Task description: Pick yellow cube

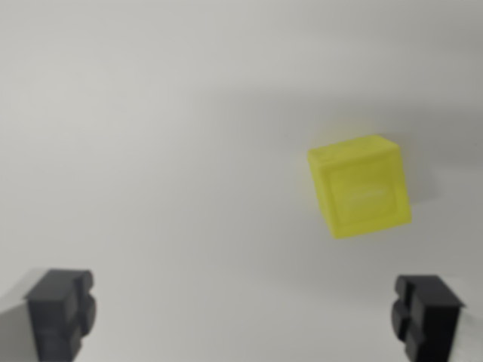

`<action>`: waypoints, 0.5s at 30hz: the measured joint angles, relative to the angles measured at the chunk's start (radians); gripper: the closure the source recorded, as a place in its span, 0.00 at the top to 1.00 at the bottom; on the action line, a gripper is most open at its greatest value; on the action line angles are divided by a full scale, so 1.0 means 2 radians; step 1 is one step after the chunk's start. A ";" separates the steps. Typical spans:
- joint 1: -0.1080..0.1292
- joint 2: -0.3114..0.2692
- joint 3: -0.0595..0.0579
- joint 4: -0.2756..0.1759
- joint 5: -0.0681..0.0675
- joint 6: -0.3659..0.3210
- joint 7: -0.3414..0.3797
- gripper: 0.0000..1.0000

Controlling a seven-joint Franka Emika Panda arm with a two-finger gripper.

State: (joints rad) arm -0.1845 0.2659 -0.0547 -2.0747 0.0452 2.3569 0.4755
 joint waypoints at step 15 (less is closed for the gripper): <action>-0.011 0.024 0.000 -0.001 0.001 0.023 -0.034 1.00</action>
State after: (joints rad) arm -0.2071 0.3148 -0.0546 -2.0763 0.0473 2.4030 0.4070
